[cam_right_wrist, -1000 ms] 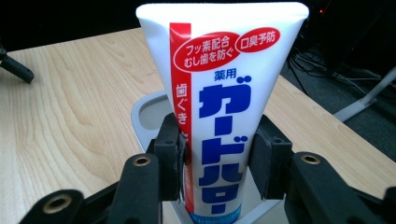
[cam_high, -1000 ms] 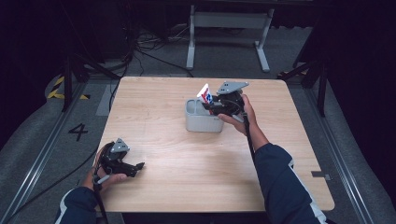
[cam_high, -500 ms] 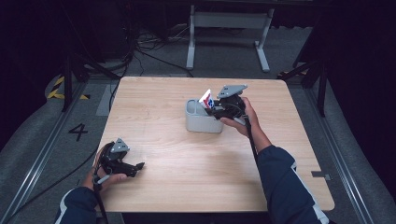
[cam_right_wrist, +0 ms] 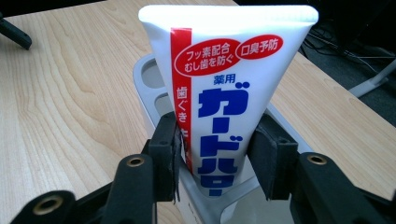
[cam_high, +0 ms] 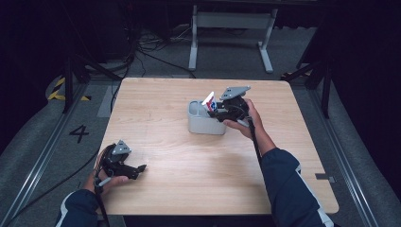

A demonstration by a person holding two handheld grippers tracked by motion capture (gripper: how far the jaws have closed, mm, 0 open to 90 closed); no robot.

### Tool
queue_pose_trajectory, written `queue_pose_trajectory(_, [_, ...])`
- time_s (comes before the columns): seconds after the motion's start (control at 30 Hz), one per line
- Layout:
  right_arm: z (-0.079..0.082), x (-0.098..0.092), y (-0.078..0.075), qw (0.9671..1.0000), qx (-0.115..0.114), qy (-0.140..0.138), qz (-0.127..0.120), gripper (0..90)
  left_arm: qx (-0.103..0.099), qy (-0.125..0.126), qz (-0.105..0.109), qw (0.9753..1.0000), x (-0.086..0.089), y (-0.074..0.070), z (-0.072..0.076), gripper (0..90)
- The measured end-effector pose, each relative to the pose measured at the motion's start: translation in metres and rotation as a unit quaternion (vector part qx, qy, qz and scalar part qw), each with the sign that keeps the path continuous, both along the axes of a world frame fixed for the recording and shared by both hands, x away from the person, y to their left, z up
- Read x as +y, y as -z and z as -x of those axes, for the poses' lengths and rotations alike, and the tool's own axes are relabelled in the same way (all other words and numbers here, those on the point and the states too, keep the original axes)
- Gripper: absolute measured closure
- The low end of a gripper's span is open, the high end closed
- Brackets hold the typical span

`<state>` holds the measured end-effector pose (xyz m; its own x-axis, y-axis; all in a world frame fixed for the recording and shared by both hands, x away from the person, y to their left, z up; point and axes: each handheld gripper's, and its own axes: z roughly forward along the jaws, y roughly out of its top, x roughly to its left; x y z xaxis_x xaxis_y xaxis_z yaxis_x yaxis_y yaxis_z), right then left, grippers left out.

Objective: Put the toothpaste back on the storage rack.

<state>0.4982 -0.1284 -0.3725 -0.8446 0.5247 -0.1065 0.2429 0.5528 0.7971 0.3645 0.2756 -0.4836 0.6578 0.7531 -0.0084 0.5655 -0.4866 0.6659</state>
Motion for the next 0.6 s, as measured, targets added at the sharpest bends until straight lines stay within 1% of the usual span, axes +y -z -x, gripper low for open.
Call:
queue_pose_trajectory(0.13, [0.0015,0.0006,-0.0002,1.0,-0.003,0.001,0.004,56.3,0.0,0.0,0.0,1.0,-0.0001,0.0,0.0,0.4])
queue_pose_trajectory(0.2, [0.0024,0.0012,-0.0004,1.0,0.0,-0.003,0.002,53.8,0.0,0.0,0.0,1.0,0.0,0.0,0.0,0.4])
queue_pose_trajectory(0.23, [0.0029,0.0019,-0.0002,1.0,0.001,-0.006,0.004,54.3,-0.003,0.002,-0.003,1.0,0.0004,-0.0002,-0.0004,0.4])
queue_pose_trajectory(0.27, [0.0037,0.0028,0.0,0.9999,-0.004,-0.002,0.011,54.4,-0.004,0.004,-0.005,1.0,0.0006,-0.0004,-0.0007,0.4])
queue_pose_trajectory(0.3, [0.0042,0.003,-0.0001,0.9999,-0.005,-0.002,0.011,55.4,-0.004,0.004,-0.005,1.0,0.0006,-0.0003,-0.0007,0.4])
queue_pose_trajectory(0.6, [0.0076,0.0017,-0.0045,1.0,-0.006,-0.003,0.005,50.2,-0.003,0.003,-0.004,1.0,0.0005,-0.0003,-0.0006,0.4])
